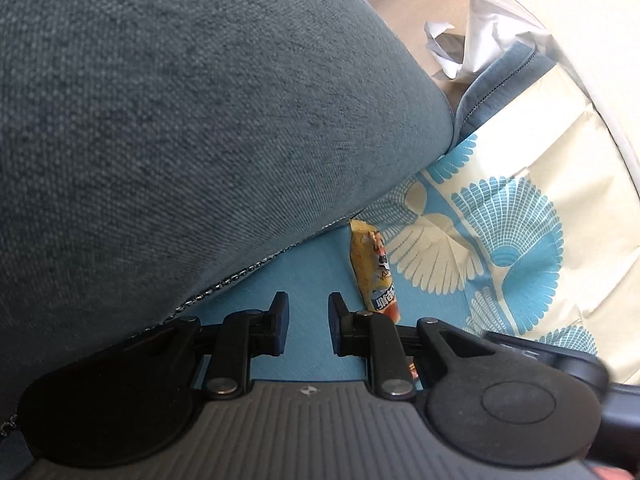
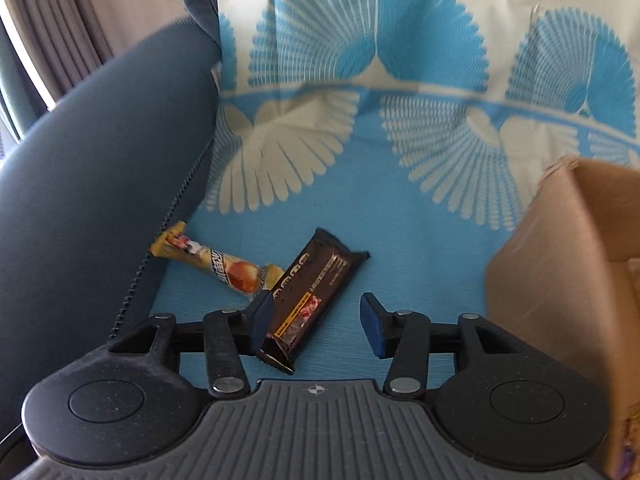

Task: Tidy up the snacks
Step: 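Move both tools toward the chocolate bar and yellow wafer stick, then grasp the dark chocolate bar with the right tool while the left tool grasps the yellow wafer stick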

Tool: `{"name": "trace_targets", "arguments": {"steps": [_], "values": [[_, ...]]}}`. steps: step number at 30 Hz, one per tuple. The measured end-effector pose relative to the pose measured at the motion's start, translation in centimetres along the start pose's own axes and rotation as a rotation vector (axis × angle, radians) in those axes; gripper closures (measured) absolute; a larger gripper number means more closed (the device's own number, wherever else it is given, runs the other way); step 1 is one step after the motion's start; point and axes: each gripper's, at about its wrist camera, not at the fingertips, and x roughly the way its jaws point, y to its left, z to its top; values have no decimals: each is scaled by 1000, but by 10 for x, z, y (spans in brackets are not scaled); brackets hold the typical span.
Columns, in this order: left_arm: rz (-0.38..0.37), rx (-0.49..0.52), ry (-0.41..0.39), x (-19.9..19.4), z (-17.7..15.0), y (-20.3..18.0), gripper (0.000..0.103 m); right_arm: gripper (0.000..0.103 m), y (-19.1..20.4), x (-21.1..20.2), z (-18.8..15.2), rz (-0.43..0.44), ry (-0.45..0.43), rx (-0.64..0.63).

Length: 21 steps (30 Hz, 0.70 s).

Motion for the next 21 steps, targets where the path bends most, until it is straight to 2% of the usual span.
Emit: {"name": "trace_targets", "arguments": {"steps": [2, 4, 8, 10, 11, 12, 13, 14, 18, 21], "values": [[3, -1, -3, 0, 0, 1, 81, 45, 6, 13, -1, 0, 15, -8], [3, 2, -5, -1, 0, 2, 81, 36, 12, 25, -2, 4, 34, -25], [-4, 3, -3, -2, 0, 4, 79, 34, 16, 47, -2, -6, 83, -16], [-8, 4, -8, -2, 0, 3, 79, 31, 20, 51, -3, -23, 73, -35], [-9, 6, -12, -2, 0, 3, 79, 32, 22, 51, -3, -33, 71, -53], [-11, 9, -15, -2, 1, 2, 79, 43, 22, 49, -3, -41, 65, -71], [-16, 11, -18, -2, 1, 2, 79, 58, 21, 46, -4, -46, 58, -84], [-24, 11, -20, -2, 1, 1, 79, 61, 19, 43, -5, -49, 56, -93], [-76, 11, -6, 2, 2, -4, 76, 63, 7, 22, -5, -87, 47, -125], [-92, 0, -6, 10, 4, -9, 65, 63, -2, 0, -2, -93, 37, -124]]}}
